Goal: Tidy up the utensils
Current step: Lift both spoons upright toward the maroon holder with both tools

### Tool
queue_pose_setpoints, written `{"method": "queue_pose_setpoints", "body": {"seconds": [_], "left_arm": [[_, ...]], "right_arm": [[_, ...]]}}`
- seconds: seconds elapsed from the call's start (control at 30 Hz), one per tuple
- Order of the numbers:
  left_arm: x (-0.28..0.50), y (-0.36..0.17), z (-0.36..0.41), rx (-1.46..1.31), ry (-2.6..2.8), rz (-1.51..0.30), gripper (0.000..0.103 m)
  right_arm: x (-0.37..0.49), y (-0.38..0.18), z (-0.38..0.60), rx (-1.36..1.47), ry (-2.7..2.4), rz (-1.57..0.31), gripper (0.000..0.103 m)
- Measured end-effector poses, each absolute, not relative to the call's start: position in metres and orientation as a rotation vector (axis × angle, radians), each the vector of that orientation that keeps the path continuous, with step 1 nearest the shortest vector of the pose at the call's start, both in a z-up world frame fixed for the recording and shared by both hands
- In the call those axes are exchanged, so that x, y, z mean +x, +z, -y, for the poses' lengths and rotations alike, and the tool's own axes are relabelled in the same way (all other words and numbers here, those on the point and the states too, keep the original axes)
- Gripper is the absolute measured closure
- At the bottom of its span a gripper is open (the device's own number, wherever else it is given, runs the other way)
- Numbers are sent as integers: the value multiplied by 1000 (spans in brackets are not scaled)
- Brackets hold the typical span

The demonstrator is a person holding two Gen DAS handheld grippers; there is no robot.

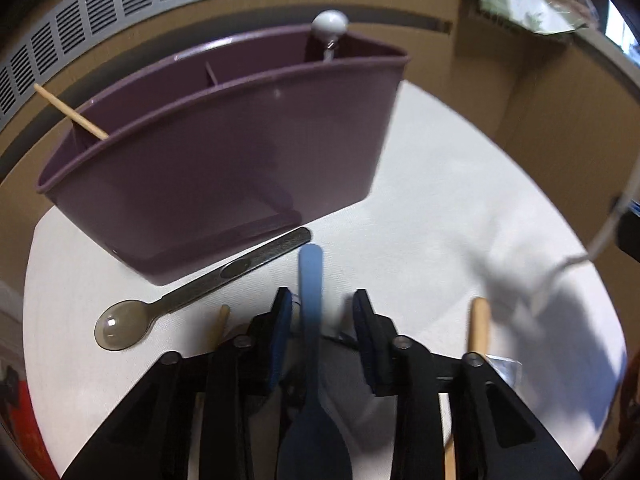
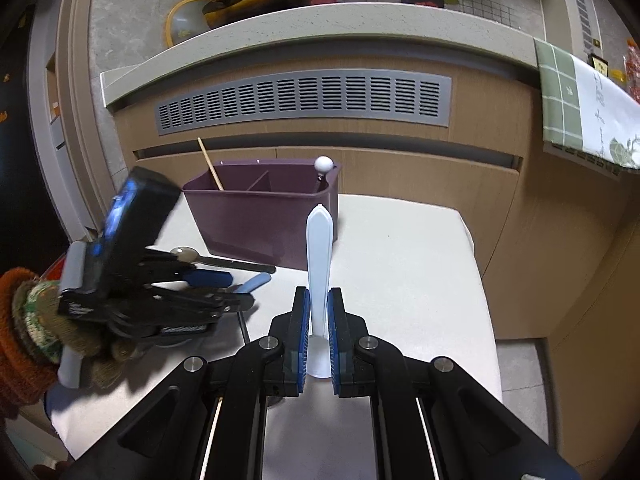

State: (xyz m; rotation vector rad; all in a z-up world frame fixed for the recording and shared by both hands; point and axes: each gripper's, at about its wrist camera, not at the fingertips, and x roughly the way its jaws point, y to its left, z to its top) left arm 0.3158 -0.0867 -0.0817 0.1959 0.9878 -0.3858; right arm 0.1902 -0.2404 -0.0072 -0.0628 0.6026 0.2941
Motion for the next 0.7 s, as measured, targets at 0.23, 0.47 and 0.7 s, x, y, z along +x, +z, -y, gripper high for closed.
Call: {"method": "queue_pose_setpoints", "body": {"seconds": [0.23, 0.47, 0.7], "left_arm": [[319, -78, 71, 92, -332, -977, 91], [252, -26, 26, -142, -341, -743, 91], [226, 2, 10, -137, -314, -628, 91]], "right_arm": [[191, -11, 243, -34, 297, -613, 96], [186, -2, 242, -35, 302, -586, 96], [186, 4, 227, -38, 324, -584, 96]]}}
